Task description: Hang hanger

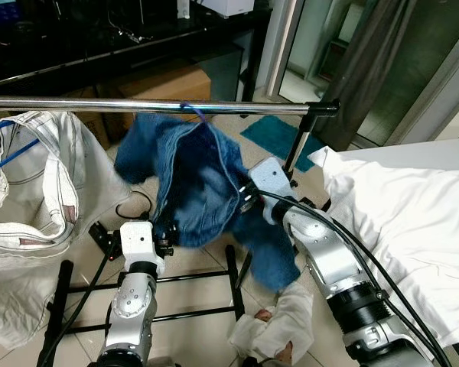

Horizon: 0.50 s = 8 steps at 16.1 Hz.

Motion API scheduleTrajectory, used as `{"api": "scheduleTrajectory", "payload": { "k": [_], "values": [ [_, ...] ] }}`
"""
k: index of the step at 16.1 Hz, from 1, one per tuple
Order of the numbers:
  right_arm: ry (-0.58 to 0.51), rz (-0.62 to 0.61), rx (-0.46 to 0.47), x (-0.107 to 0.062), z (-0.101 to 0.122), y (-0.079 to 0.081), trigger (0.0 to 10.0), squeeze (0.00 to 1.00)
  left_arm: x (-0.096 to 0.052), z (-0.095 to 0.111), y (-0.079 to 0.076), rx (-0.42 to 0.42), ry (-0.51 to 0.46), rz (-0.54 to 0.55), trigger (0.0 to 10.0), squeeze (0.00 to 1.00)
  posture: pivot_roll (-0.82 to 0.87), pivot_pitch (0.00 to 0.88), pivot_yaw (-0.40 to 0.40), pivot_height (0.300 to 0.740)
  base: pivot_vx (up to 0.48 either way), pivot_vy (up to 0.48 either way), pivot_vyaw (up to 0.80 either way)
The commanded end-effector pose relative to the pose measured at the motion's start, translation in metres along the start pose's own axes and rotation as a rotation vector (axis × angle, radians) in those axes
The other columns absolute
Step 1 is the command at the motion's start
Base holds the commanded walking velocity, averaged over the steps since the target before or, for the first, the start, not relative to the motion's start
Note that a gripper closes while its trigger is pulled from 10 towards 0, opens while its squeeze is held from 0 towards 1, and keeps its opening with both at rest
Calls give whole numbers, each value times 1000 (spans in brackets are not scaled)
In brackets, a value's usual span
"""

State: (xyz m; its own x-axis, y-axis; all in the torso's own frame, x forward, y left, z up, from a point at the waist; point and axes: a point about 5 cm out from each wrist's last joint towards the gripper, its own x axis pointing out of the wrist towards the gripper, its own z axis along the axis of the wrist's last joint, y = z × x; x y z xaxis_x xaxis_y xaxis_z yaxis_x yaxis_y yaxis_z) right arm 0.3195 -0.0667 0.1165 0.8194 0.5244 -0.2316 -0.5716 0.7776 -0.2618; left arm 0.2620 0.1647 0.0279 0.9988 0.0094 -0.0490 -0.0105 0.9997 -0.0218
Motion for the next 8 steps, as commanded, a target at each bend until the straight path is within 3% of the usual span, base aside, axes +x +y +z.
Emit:
{"api": "scheduleTrajectory", "payload": {
  "k": [1, 3, 8],
  "values": [
    [-17, -15, -20, 0, 13, -7, 10000, 0, 2, 0, -6, 6, -4, -22, 10000, 0, 159, 18, -88, 740, 0, 0, 0],
    [10, -28, -7, 0, 13, -8, 10000, 0, 2, 1, -6, 4, -5, -21, 10000, 0, 159, 18, -88, 740, 0, 0, 0],
    [-66, -51, 42, -8, 31, -15, 10000, 0, 2, 1, -5, 8, -9, -23, 10000, 0, 157, 16, -82, 740, 0, 0, 0]
  ]
}}
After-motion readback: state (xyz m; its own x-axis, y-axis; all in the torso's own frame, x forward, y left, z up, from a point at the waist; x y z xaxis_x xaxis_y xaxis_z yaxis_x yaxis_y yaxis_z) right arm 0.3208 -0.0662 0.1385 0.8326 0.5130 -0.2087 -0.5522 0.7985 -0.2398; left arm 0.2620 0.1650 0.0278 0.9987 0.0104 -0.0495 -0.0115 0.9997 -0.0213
